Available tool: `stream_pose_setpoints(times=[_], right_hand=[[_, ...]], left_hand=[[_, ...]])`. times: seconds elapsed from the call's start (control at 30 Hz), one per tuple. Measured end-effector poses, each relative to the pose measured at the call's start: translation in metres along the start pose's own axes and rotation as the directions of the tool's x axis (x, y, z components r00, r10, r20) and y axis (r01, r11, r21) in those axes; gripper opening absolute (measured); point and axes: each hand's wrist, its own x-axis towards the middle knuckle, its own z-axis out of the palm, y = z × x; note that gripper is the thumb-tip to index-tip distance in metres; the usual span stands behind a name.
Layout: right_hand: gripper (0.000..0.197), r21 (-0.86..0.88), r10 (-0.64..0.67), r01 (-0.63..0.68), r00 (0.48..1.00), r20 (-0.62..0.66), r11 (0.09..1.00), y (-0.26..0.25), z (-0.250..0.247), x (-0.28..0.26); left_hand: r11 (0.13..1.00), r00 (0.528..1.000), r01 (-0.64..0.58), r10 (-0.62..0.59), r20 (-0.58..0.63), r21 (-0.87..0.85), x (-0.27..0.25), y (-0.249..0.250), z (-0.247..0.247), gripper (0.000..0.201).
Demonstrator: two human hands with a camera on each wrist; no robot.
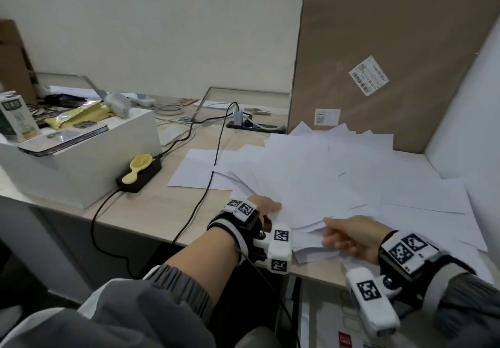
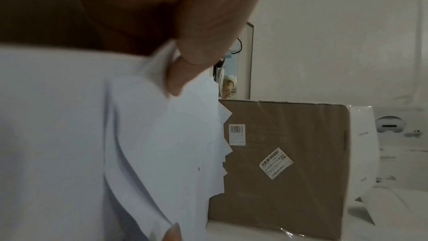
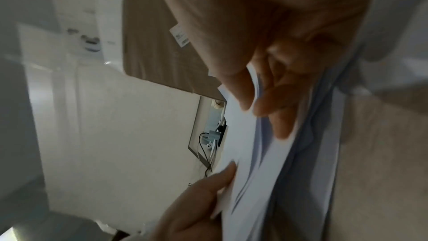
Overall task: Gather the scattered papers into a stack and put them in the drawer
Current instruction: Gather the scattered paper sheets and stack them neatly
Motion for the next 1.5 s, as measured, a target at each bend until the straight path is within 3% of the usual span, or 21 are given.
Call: stream_pose_setpoints(times=[0.03, 0.07, 0.1, 0.2, 0.27, 0.3, 0.37, 0.43, 0.5, 0.57, 0.63, 0.77, 0.87, 0.93, 1.0, 1.07, 1.17, 1.23, 1.3, 1.4, 1.5], right_hand=[[0.033, -0.122, 0.001, 0.0, 1.0, 0.002, 0.992, -0.002, -0.006, -0.005], [0.036, -0.226, -0.012, 0.007, 1.0, -0.019, 0.974, -0.005, -0.014, -0.01], [0.038, -0.292, -0.042, 0.024, 0.998, -0.056, 0.956, -0.007, -0.024, -0.013], [0.036, -0.241, -0.192, 0.135, 0.953, -0.234, 0.961, -0.014, -0.058, -0.011], [0.044, -0.211, -0.261, 0.207, 0.925, -0.275, 0.955, -0.023, -0.074, -0.01], [0.052, -0.22, -0.294, 0.241, 0.922, -0.254, 0.945, -0.028, -0.078, -0.009], [0.068, -0.202, -0.341, 0.304, 0.922, -0.183, 0.931, -0.039, -0.081, -0.007], [0.071, -0.079, -0.362, 0.355, 0.926, -0.11, 0.931, -0.053, -0.08, -0.007], [0.053, 0.097, -0.417, 0.42, 0.908, -0.044, 0.903, -0.071, -0.076, -0.01], [0.026, 0.238, -0.493, 0.496, 0.867, -0.074, 0.835, -0.086, -0.073, -0.016], [0.02, 0.284, -0.54, 0.558, 0.829, -0.146, 0.78, -0.092, -0.069, -0.016], [0.014, 0.259, -0.563, 0.639, 0.765, -0.314, 0.724, -0.078, -0.048, -0.007], [0.017, 0.227, -0.567, 0.697, 0.696, -0.44, 0.68, -0.077, -0.035, -0.003], [0.021, 0.24, -0.584, 0.735, 0.659, -0.474, 0.635, -0.086, -0.037, -0.004], [0.019, 0.267, -0.601, 0.741, 0.661, -0.45, 0.616, -0.094, -0.04, -0.009], [0.014, 0.31, -0.572, 0.688, 0.721, -0.39, 0.656, -0.091, -0.041, -0.005], [0.051, 0.376, -0.454, 0.538, 0.841, -0.293, 0.754, -0.073, -0.037, 0.013], [0.051, 0.38, -0.417, 0.489, 0.871, -0.26, 0.785, -0.063, -0.032, 0.021], [0.039, 0.408, -0.43, 0.504, 0.863, -0.265, 0.761, -0.061, -0.031, 0.021], [0.062, 0.415, -0.455, 0.591, 0.803, -0.384, 0.692, -0.066, -0.042, 0.02], [0.018, 0.274, -0.465, 0.64, 0.734, -0.495, 0.718, -0.076, -0.069, 0.012]], left_hand=[[0.996, 0.994, -0.025, 0.034, -0.101, 0.09, -0.006, 0.003, -0.003, 0.031], [0.966, 0.988, -0.075, 0.105, -0.113, 0.248, -0.006, 0.005, -0.005, 0.029], [0.949, 0.983, -0.118, 0.154, -0.104, 0.291, -0.005, 0.007, -0.008, 0.032], [0.911, 0.948, -0.164, 0.252, -0.195, 0.378, 0.0, 0.002, -0.02, 0.031], [0.964, 0.935, -0.23, 0.256, -0.245, 0.13, 0.002, 0.0, -0.027, 0.025], [0.956, 0.932, -0.286, 0.26, -0.252, -0.07, 0.002, 0.0, -0.031, 0.027], [0.902, 0.925, -0.356, 0.303, -0.227, -0.246, -0.001, 0.003, -0.038, 0.035], [0.862, 0.909, -0.415, 0.379, -0.174, -0.289, -0.007, 0.014, -0.042, 0.038], [0.821, 0.881, -0.47, 0.459, -0.114, -0.325, -0.012, 0.027, -0.047, 0.029], [0.789, 0.857, -0.494, 0.513, -0.052, -0.365, -0.015, 0.038, -0.052, 0.027], [0.777, 0.851, -0.494, 0.524, -0.034, -0.39, -0.014, 0.048, -0.054, 0.033], [0.726, 0.85, -0.521, 0.487, -0.2, -0.448, -0.005, 0.056, -0.043, 0.055], [0.7, 0.839, -0.544, 0.452, -0.303, -0.462, -0.003, 0.066, -0.029, 0.029], [0.676, 0.813, -0.582, 0.474, -0.338, -0.453, -0.003, 0.079, -0.031, 0.025], [0.636, 0.784, -0.617, 0.547, -0.292, -0.464, -0.003, 0.09, -0.038, 0.031], [0.626, 0.774, -0.611, 0.602, -0.198, -0.485, 0.0, 0.089, -0.041, 0.046], [0.69, 0.797, -0.582, 0.589, -0.134, -0.43, 0.009, 0.071, -0.034, 0.061], [0.731, 0.818, -0.565, 0.558, -0.141, -0.384, 0.017, 0.059, -0.027, 0.064], [0.768, 0.853, -0.519, 0.492, -0.174, -0.375, 0.021, 0.054, -0.024, 0.053], [0.809, 0.869, -0.49, 0.427, -0.25, -0.324, 0.022, 0.059, -0.024, 0.034], [0.838, 0.873, -0.48, 0.425, -0.24, -0.259, 0.022, 0.064, -0.03, 0.036]])
